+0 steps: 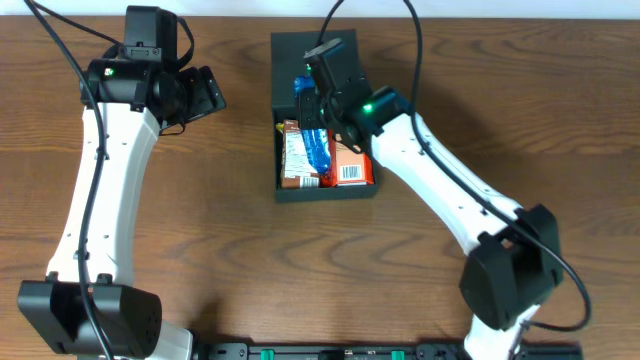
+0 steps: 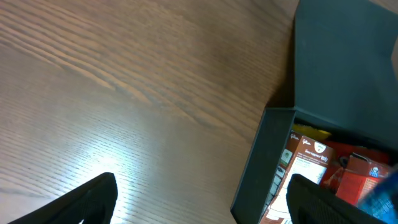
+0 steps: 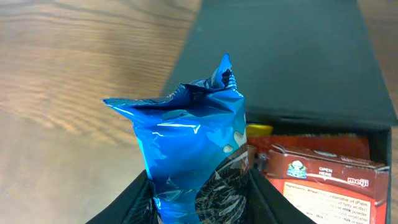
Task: Pack container
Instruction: 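Lower the Oreo pack into the black box and release it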
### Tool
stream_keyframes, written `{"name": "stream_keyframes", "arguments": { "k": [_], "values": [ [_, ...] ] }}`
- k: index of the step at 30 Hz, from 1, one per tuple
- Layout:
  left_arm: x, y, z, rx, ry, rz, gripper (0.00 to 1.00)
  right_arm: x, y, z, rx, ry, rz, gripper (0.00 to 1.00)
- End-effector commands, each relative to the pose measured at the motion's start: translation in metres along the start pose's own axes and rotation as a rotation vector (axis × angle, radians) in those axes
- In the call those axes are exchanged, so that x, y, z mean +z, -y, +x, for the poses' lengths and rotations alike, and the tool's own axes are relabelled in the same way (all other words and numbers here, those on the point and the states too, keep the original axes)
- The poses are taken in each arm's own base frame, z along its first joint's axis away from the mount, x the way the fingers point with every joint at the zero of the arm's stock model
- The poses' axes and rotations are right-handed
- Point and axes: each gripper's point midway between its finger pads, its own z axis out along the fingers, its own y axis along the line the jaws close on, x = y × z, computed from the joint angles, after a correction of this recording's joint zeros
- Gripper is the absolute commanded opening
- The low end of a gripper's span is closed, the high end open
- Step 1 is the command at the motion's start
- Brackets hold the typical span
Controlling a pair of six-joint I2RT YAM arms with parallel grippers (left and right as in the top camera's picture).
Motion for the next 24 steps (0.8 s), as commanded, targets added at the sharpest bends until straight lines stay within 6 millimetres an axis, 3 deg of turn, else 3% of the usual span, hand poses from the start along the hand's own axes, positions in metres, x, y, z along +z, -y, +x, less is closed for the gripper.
{"name": "stream_keyframes", "arguments": {
  "k": [1, 15, 24],
  "values": [
    [-0.007, -0.004, -0.007, 0.004, 0.028, -0.012, 0.91, 0.016, 0.009, 0.003, 0.06, 0.002, 0.061, 0.02],
    [-0.007, -0.003, -0.008, 0.007, 0.03, -0.011, 0.92, 0.044, 0.029, 0.028, 0.046, -0.072, 0.148, 0.02],
    [-0.007, -0.003, -0.008, 0.006, 0.03, -0.01, 0.92, 0.045, 0.037, 0.04, 0.014, -0.122, 0.178, 0.02]
  ]
}}
